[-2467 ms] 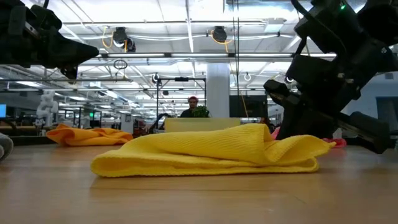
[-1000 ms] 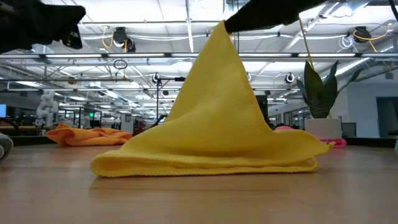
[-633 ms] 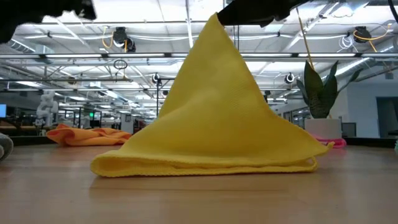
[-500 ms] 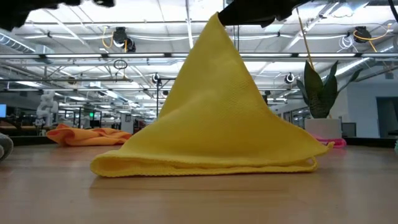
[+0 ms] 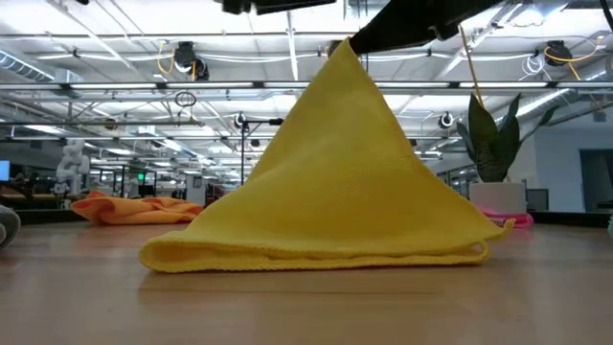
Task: Fold microfiber towels
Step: Fold the yellow microfiber towel
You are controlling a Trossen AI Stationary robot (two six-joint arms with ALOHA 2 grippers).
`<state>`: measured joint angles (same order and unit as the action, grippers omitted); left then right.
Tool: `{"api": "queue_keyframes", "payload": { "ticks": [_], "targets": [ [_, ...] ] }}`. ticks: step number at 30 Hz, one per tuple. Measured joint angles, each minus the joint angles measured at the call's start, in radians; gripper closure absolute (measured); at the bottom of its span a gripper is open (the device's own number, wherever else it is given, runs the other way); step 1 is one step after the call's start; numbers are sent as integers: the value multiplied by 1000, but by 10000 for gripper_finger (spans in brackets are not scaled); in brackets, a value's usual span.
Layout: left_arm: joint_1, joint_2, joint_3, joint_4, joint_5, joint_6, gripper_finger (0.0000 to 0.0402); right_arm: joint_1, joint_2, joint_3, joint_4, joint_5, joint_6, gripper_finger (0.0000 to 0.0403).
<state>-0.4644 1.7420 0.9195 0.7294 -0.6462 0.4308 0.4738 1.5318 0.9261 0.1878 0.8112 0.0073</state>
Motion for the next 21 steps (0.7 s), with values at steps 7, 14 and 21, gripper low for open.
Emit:
{"api": "queue_keyframes", "payload": {
  "ticks": [7,14,21],
  "targets": [
    [6,171,132,-3,-221,-73,171,-1,0,-42,67,0,29,403],
    [5,250,218,-7,-479,-41,217,-1,0,-102,114,-1,59,403],
    [34,251,221,-70,-423,-159,258,4,2,-114,126,7,47,403]
  ]
}}
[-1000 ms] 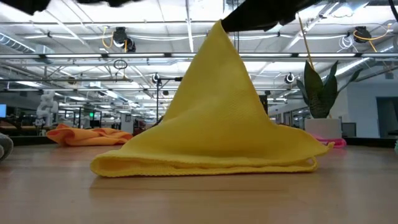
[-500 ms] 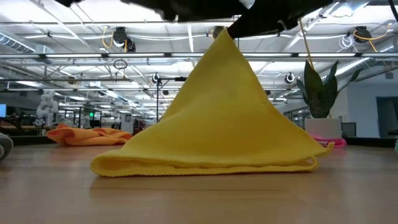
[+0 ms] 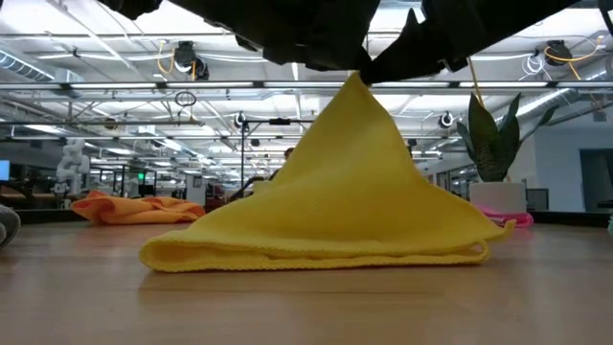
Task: Fold microfiber towels
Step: Fold the yellow microfiber towel
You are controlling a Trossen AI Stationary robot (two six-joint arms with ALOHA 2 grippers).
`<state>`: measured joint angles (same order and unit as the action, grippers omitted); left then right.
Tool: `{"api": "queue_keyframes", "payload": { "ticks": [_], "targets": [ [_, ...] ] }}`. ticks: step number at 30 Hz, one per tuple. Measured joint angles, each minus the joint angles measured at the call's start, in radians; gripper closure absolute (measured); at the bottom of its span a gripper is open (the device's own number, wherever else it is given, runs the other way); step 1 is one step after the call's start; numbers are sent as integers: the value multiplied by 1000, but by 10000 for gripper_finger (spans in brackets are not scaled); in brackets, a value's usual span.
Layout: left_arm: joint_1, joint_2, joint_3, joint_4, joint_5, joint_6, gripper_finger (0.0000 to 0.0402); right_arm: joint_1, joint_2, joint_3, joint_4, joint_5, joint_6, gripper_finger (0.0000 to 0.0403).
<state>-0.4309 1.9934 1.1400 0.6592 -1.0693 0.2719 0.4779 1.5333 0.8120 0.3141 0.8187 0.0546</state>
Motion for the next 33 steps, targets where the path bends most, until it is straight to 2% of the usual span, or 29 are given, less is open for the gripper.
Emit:
{"api": "queue_keyframes", "payload": {
  "ticks": [6,13,23,27,33],
  "targets": [
    [19,-3,1,-96,94,-74,298,1,1,-2,-7,-6,-4,403],
    [29,-3,1,-135,98,-91,340,1,1,-1,-1,-6,-10,402],
    [16,-1,1,-138,81,-37,368,12,1,-1,2,-12,-28,402],
    [-2,-1,1,-137,80,21,384,31,1,1,5,-13,-77,383],
    [-30,0,1,-137,49,81,394,49,-1,4,15,-10,-104,321]
  ]
}}
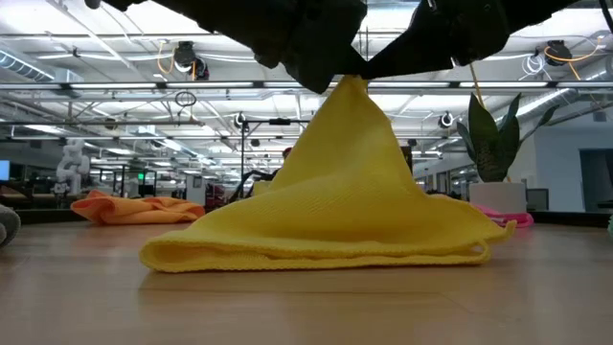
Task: Fold microfiber towels
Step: Fold the yellow microfiber towel
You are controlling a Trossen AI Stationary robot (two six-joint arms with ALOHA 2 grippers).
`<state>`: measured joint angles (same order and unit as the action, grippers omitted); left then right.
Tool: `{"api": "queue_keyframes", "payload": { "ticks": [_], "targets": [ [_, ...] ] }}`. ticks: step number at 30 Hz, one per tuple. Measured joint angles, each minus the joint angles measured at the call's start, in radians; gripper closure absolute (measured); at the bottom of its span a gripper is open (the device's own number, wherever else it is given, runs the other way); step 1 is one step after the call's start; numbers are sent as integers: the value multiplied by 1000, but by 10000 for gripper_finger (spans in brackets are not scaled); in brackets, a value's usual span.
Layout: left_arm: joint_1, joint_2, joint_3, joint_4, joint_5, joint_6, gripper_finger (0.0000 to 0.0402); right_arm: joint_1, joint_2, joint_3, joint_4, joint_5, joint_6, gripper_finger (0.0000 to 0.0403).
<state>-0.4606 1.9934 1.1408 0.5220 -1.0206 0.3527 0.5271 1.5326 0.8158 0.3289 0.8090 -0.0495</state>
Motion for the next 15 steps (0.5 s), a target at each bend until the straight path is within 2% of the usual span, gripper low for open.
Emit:
{"api": "queue_keyframes", "payload": {
  "ticks": [3,7,11,15],
  "targets": [
    [-13,-10,0,-12,-12,26,388,12,-7,1,4,2,-31,288],
    [-24,-29,-7,-68,-98,30,397,53,-56,8,17,-23,-78,260],
    [-50,-78,-3,-147,-168,-27,392,100,-113,3,-15,-3,-99,250],
    [-81,-122,-5,-180,-172,-51,391,141,-150,4,-71,-5,-37,253]
  ]
}}
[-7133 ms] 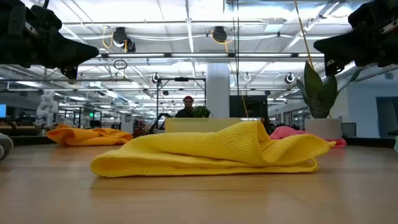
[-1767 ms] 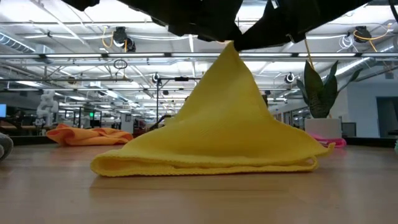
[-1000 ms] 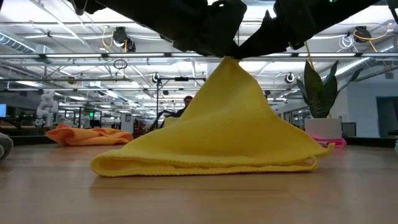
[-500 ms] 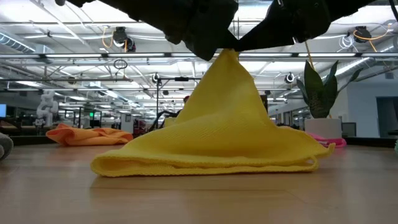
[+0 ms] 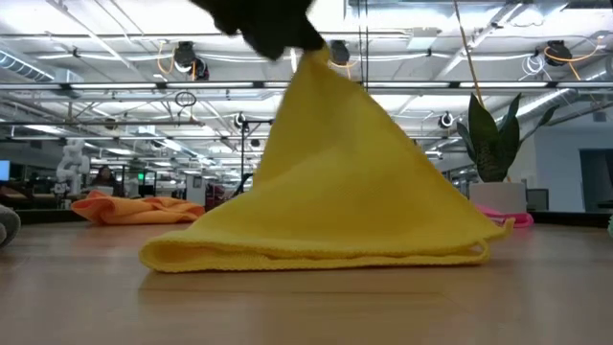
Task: Fold microfiber towels
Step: Fold the yellow microfiber towel
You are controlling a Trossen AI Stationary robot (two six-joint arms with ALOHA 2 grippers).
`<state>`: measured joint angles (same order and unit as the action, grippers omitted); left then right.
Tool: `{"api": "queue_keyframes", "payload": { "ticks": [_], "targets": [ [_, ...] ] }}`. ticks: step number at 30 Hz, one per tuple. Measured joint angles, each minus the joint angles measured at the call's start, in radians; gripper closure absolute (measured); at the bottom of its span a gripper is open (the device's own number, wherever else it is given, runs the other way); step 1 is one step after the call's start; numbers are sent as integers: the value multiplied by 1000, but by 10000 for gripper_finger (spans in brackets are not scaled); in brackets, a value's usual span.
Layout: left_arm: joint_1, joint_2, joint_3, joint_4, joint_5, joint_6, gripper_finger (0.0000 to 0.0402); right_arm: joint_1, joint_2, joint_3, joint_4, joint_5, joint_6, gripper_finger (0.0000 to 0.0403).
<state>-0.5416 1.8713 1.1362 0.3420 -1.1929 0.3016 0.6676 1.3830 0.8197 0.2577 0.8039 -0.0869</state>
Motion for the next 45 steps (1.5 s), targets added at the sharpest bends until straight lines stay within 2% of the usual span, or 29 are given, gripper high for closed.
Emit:
{"api": "queue_keyframes", "payload": {
  "ticks": [4,10,14,19,24,32,35,39,45],
  "targets": [
    [-77,-53,1,-25,34,3,396,0,5,-42,-28,3,135,255],
    [-197,-100,2,-168,198,-55,387,-68,31,-158,-23,-3,395,246],
    [-260,-99,2,-324,284,-180,397,-133,60,-195,-26,-133,503,233],
    [-310,-99,2,-447,282,-289,388,-193,104,-195,-5,-229,537,219],
    [-344,-100,2,-452,270,-286,397,-246,127,-195,14,-281,546,218],
    [-368,-100,2,-450,220,-281,394,-337,171,-195,1,-287,602,218],
    [-368,-100,2,-451,220,-281,397,-362,195,-195,4,-346,598,219],
    [-368,-100,2,-454,220,-287,385,-382,236,-195,8,-461,593,234],
    [-368,-100,2,-454,221,-289,395,-399,305,-195,14,-465,583,282]
  ]
}}
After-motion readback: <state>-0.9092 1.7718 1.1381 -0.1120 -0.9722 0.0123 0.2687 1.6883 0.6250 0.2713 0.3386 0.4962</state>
